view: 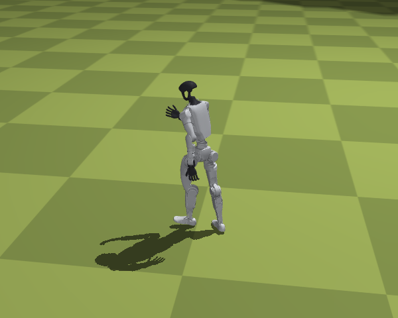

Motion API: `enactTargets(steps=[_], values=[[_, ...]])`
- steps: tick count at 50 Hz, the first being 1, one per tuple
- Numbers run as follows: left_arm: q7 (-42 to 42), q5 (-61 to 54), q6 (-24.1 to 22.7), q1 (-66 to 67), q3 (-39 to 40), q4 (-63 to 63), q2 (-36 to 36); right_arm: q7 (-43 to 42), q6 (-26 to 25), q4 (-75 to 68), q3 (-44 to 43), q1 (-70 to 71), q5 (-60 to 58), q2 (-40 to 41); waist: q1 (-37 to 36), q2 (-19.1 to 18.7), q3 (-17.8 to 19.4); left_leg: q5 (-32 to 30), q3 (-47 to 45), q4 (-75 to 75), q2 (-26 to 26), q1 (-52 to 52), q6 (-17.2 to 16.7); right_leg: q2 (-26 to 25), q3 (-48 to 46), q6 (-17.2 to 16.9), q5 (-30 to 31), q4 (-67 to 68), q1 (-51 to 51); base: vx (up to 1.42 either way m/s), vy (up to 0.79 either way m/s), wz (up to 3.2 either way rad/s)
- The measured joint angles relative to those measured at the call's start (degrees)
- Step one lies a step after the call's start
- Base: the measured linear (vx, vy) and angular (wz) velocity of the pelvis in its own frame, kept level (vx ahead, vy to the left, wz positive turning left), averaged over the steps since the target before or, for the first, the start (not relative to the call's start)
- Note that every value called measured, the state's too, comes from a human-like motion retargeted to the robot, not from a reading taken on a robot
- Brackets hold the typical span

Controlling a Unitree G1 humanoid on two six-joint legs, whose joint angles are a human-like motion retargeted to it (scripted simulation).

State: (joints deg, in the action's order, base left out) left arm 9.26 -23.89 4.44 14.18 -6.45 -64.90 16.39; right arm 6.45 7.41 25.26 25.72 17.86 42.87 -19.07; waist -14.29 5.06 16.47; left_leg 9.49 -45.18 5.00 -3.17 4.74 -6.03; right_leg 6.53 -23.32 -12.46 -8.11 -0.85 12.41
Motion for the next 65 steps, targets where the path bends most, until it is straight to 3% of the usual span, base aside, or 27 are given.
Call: enactTargets(steps=[1, 2, 3, 4, 5, 6, 7, 8, 9, 10, 12, 14, 17, 22, 27, 35, 40, 45, 52, 59, 65], values=[[0.45, 1.13, -0.3, -0.35, -0.33, 0.4, 0.06, 0.02, 0.52, -0.1, 0.18, -0.16, 0.74, 0.22, 0.22, -0.42, -0.37, -0.11, 0.36, 0.0, 0.84, -0.51, -0.54, -0.7, -1.89, 0.34, -4.73, 0.68, 0.85, 0.38, -0.01, 0.59], [0.86, 2.82, -0.6, -0.89, -0.59, 0.78, 0.29, -0.02, 1.32, -0.22, 0.33, -0.18, 1.95, 0.44, 0.36, -1.19, -0.78, -0.43, 0.8, 0.0, 2.53, -0.87, -1.37, -2.04, -4.35, -0.03, -13.1, 1.6, 1.46, 0.3, -0.15, 0.35], [1.16, 5.6, -0.87, -1.79, -0.72, 1.13, 0.87, -0.17, 2.66, -0.38, 0.38, 0.07, 4.12, 0.62, 0.37, -2.67, -1.28, -1.18, 1.37, 0.0, 5.92, -0.92, -2.78, -4.69, -7.96, -1.82, -28.75, 3.0, 1.57, -0.2, -0.45, -0.14], [1.37, 7.7, -1.54, -2.97, -0.95, 1.44, 1.69, -0.11, 4.08, -0.48, 0.54, 0.4, 5.89, 0.91, 0.18, -4.82, -2.53, -3.57, 1.87, -0.41, 11.23, 0.65, -3.58, -11.5, -3.68, -2.47, -37.14, 0.42, -0.55, -0.88, -0.8, -0.7], [1.53, 9.45, -2.41, -4.29, -1.23, 1.73, 2.63, 0.05, 5.53, -0.57, 0.76, 0.76, 7.47, 1.27, -0.12, -7.3, -4.15, -6.76, 2.32, -1.03, 17.51, 3.02, -4.07, -20.4, 4.54, -2.54, -41.89, -4.15, -3.77, -0.89, -1.01, -0.56], [1.55, 10.45, -3.19, -5.44, -1.94, 1.76, 3.25, 0.43, 6.31, -0.76, 0.87, 0.64, 8.1, 1.27, -0.12, -8.58, -5.74, -7.22, 3.86, -1.57, 19.85, 3.37, -4.94, -25.17, 11.61, -2.54, -41.89, -4.15, -5.06, -0.24, -0.83, 0.07], [1.51, 11.46, -3.65, -6.51, -2.81, 1.62, 3.73, 0.83, 6.67, -0.93, 0.84, 0.15, 8.47, 1.13, 0.01, -8.79, -6.37, -6.58, 5.22, -1.67, 20.3, 2.55, -5.6, -26.27, 12.84, -2.54, -41.89, -2.48, -4.88, 1.11, -0.11, 1.22], [1.31, 12.51, -3.46, -7.41, -4.01, 1.14, 3.91, 1.24, 6.17, -1.03, 0.54, -1.08, 8.34, 0.68, 0.36, -6.86, -5.11, -3.74, 6.22, -0.89, 16.97, -0.59, -5.83, -20.05, 2.35, -2.54, -41.89, 2.54, -1.76, 1.63, 0.78, 1.75], [1.11, 12.31, -3.23, -8.14, -5.29, 0.82, 4.04, 1.69, 4.94, -0.94, 0.43, -2.48, 7.07, 0.58, 0.51, -4.98, -4.6, -0.32, 7.87, -0.75, 12.06, -3.62, -3.52, -11.24, -3.75, 0.28, -30.0, 11.32, -0.55, 1.83, 1.57, 2.05], [0.89, 11.49, -2.98, -8.79, -6.63, 0.56, 4.15, 2.16, 3.34, -0.75, 0.41, -3.95, 5.22, 0.64, 0.57, -3.13, -4.46, 3.4, 9.85, -0.93, 6.38, -6.6, 0.05, -1.14, -7.67, 4.51, -12.16, 21.98, -0.3, 1.2, 1.3, 1.66], [0.3, 10.14, -3.34, -11.92, -8.61, 0.1, 5.32, 2.9, 1.9, -0.19, 0.14, -5.89, 2.66, 0.82, 0.55, -1.28, -5.33, 4.84, 12.37, -2.19, 4.58, -7.48, 2.14, 0.86, -3.83, 5.27, 9.9, 27.8, -3.07, 0.6, 0.46, 1.14], [-0.8, 11.8, -2.94, -15.87, -9.75, -0.19, 6.54, 2.96, 1.14, 0.2, -0.42, -7.13, 2.15, 0.82, 0.5, -1.32, -6.35, 6.13, 14.84, -3.59, 5.15, -7.84, 2.97, 2.03, -2.33, 5.48, 13.14, 36.31, -6.86, 0.39, 0.13, 0.97], [-2.51, 14.0, -2.43, -22.09, -10.79, 0.36, 7.64, 2.94, 0.16, 0.78, -1.39, -8.72, 1.78, 0.41, 0.93, -0.98, -7.48, 7.72, 18.95, -5.49, 4.93, -8.06, 3.98, 2.71, 1.84, 5.16, 14.53, 45.65, -12.82, 0.36, 0.1, 1.16], [-3.77, 13.67, -2.58, -31.88, -11.93, 4.15, 7.92, 3.12, -0.52, 1.26, -2.38, -10.72, 0.94, -0.32, 2.77, -0.67, -7.34, 9.41, 26.36, -7.78, 3.58, -9.31, 4.55, 3.27, 5.84, 7.45, 9.38, 45.59, -17.91, 0.32, 0.06, 1.37], [-3.56, 11.34, -2.77, -39.6, -14.07, 9.83, 7.57, 3.19, -1.3, 1.19, -3.2, -12.05, 0.14, -0.47, 5.68, -0.35, -5.2, 10.04, 34.36, -8.72, 1.58, -11.15, 4.14, 2.99, 8.59, 9.28, 3.74, 32.09, -19.17, 0.27, 0.0, 1.54], [-4.51, 9.77, -3.49, -44.37, -16.67, 15.21, 7.25, 2.53, -3.22, 1.19, -5.31, -12.93, -1.8, 0.68, 9.35, 2.39, 0.16, 10.83, 45.62, -9.21, -4.03, -15.19, 3.65, 2.87, 18.63, 3.13, 7.62, 5.74, -19.72, 0.27, -0.07, 1.33], [-6.38, 8.7, -4.25, -40.95, -16.13, 10.94, 6.01, 2.02, -2.91, 1.6, -5.57, -13.36, -4.66, 1.42, 9.74, 2.97, 1.59, 11.35, 49.82, -8.85, -5.67, -18.3, 3.9, 3.79, 17.23, -1.68, 14.08, -3.25, -20.45, 0.32, -0.12, 0.71], [-8.08, 8.59, -3.97, -35.74, -14.54, 0.11, 3.95, 1.94, -1.83, 1.72, -5.65, -13.32, -5.77, 1.61, 9.88, 2.37, 0.69, 11.65, 53.02, -9.09, -5.23, -20.06, 3.75, 2.65, 18.38, -2.54, 17.41, -3.84, -19.86, 0.37, -0.2, 0.51], [-7.79, 9.54, -2.59, -24.25, -11.02, -9.41, 1.09, 1.8, 0.2, 2.13, -5.87, -14.05, -3.85, 0.37, 11.2, 1.59, -2.12, 6.67, 59.99, -14.15, -6.98, -18.59, 2.97, 6.02, 13.22, -2.53, 12.28, -3.9, -15.63, 0.37, -0.15, 0.63], [-0.65, 10.89, -2.74, -8.7, -10.63, 0.44, 2.6, 0.93, 1.49, 2.8, -6.82, -13.99, -0.63, -1.97, 11.12, 3.12, -3.65, 0.62, 58.42, -34.3, -10.35, -7.33, 2.46, 9.26, 10.31, -2.08, 9.28, -2.78, -13.17, 0.29, -0.2, 0.52], [4.93, 13.25, -2.21, -0.95, -10.5, 9.84, 5.29, 0.21, 1.44, 3.04, -8.16, -13.13, -0.52, -3.49, 9.79, 4.03, -3.93, 1.21, 46.04, -46.89, -7.65, 3.45, 7.6, 10.72, 8.98, -1.13, 6.71, -0.09, -13.82, 0.19, -0.14, 0.34]])
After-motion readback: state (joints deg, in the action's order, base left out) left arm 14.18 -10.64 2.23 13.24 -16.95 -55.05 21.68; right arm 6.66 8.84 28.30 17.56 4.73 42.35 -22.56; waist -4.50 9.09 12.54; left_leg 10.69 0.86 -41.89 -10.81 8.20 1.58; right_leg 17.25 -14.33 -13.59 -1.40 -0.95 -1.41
